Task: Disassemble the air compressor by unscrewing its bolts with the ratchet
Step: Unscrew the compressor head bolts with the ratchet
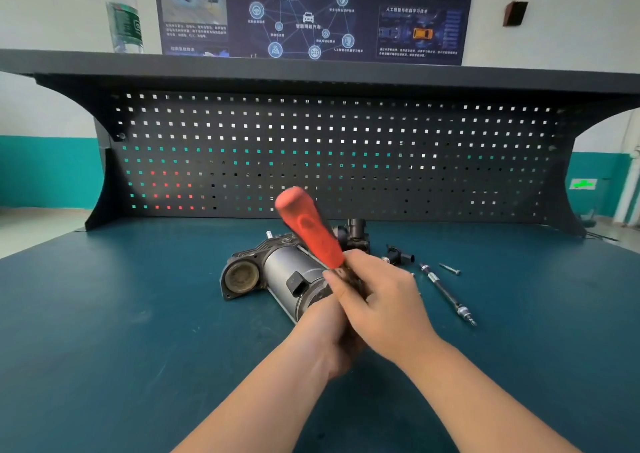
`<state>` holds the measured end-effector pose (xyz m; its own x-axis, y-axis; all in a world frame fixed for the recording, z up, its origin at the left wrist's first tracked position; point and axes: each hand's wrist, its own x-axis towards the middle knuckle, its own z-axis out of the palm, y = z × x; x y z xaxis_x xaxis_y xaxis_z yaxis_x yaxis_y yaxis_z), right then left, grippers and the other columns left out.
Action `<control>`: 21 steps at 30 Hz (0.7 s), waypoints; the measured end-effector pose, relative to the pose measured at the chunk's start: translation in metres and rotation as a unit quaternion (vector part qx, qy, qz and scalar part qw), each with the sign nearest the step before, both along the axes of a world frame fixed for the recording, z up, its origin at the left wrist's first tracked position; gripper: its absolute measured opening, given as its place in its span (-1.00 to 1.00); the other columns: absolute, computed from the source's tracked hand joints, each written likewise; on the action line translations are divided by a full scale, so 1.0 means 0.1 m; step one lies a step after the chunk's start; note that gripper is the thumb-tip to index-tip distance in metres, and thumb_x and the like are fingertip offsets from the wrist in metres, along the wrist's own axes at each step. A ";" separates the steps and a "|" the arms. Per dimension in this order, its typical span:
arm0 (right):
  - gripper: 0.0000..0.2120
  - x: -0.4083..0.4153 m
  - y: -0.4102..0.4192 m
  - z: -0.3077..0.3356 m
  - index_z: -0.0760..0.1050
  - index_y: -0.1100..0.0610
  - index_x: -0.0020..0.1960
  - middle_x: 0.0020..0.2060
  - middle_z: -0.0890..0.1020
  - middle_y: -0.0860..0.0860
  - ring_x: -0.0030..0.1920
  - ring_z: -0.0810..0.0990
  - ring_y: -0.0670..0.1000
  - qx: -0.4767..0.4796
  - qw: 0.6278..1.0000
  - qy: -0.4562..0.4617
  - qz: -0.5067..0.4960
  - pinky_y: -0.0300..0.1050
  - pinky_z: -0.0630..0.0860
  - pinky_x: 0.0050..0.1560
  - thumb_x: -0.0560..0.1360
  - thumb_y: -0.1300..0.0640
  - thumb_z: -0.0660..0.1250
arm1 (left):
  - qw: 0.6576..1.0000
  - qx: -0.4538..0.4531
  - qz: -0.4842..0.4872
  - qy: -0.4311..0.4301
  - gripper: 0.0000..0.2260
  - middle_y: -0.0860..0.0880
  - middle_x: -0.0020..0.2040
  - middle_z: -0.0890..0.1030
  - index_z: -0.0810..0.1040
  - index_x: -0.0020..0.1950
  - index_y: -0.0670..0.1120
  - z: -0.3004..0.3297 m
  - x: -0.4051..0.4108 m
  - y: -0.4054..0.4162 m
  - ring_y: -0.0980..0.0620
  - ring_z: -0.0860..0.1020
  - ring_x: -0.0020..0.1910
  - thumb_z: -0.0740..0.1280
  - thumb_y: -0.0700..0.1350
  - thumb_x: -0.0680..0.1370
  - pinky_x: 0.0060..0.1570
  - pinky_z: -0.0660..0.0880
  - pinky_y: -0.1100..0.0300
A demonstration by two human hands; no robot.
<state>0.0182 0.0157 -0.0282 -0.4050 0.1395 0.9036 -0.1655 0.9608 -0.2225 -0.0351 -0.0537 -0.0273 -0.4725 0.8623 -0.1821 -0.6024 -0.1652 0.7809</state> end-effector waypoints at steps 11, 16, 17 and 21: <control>-0.78 -0.02 0.24 0.05 0.38 0.07 -0.26 -0.51 0.47 -0.06 -0.57 0.37 -0.13 -0.572 0.807 0.145 0.015 -0.23 0.33 -0.48 0.55 0.09 0.28 | 0.999 -0.040 0.016 -0.022 -0.91 -0.21 -0.30 0.66 0.54 -0.15 -0.27 0.01 0.00 0.07 -0.09 0.62 -0.29 0.29 -0.28 0.54 -0.36 0.62 0.11; -0.77 -0.03 0.38 -0.03 0.35 0.15 -0.21 -0.37 0.45 0.04 -0.77 0.27 -0.18 -0.799 0.578 0.137 0.096 -0.41 0.14 -0.73 0.60 0.13 0.22 | 0.998 -0.053 0.018 -0.003 -0.91 -0.25 -0.14 0.66 0.53 -0.05 -0.28 -0.02 -0.01 0.09 -0.11 0.63 -0.21 0.31 -0.25 0.54 -0.30 0.62 0.11; -0.78 -0.04 0.39 -0.03 0.36 0.14 -0.21 -0.37 0.46 0.04 -0.75 0.29 -0.18 -0.790 0.592 0.131 0.093 -0.40 0.16 -0.72 0.60 0.12 0.23 | 0.998 -0.056 0.021 0.005 -0.91 -0.24 -0.15 0.66 0.54 -0.05 -0.28 -0.03 -0.02 0.09 -0.11 0.63 -0.22 0.32 -0.25 0.54 -0.32 0.63 0.13; -0.79 -0.04 0.33 0.03 0.41 0.09 -0.23 -0.49 0.48 -0.05 -0.51 0.39 -0.10 -0.599 0.787 0.142 0.043 -0.20 0.33 -0.44 0.57 0.08 0.26 | 0.998 -0.054 0.021 0.039 -0.87 -0.21 -0.19 0.68 0.58 -0.08 -0.27 -0.04 -0.03 0.08 -0.06 0.64 -0.29 0.41 -0.20 0.48 -0.36 0.61 0.18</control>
